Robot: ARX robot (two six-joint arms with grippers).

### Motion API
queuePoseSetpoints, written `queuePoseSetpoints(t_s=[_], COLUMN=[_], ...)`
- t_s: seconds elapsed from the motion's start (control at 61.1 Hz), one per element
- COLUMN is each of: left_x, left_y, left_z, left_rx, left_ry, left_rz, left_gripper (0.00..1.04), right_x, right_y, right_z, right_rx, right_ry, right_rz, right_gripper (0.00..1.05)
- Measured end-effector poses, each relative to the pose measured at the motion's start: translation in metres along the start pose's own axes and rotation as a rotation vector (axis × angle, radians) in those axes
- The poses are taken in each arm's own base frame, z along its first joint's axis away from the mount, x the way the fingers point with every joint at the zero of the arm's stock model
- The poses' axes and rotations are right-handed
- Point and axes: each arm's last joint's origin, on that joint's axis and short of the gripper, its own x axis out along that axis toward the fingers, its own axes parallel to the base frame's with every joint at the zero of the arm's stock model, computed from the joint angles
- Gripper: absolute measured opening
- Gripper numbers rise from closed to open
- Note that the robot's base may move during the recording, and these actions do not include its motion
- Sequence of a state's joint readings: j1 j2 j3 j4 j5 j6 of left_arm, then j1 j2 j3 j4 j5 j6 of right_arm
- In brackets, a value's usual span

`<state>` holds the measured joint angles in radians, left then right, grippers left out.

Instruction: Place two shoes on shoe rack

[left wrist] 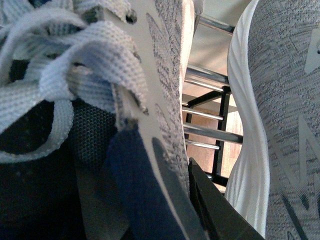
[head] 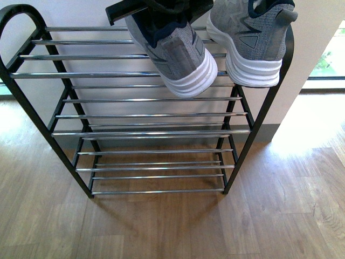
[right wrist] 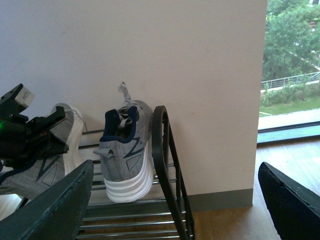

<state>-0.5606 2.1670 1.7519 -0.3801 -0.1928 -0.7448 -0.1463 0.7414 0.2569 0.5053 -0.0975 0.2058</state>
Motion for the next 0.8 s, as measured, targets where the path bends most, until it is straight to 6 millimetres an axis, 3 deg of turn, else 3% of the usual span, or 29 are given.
queuePoseSetpoints(t_s=[0.426, 0.721, 0.802], left_x=[0.015, 0.005, -0.011], left_y=[-0.021, -0.032, -0.034], left_z=[0.003, 0.01, 0.014], left_rx=[0.129, 0.182, 0.191], left_ry=[0.024, -0.051, -0.108], left_rz=[0.041, 0.022, 0.023], left_gripper=[0.04, 0.5, 0.69], right_x=[0.0, 0.0, 0.0], right_y=[0.0, 0.0, 0.0], right_z=[0.0, 0.0, 0.0], right_rx=[0.0, 0.0, 0.0], right_ry=[0.0, 0.0, 0.0], right_rz=[0.0, 0.0, 0.0], right_gripper=[0.95, 0.95, 0.95])
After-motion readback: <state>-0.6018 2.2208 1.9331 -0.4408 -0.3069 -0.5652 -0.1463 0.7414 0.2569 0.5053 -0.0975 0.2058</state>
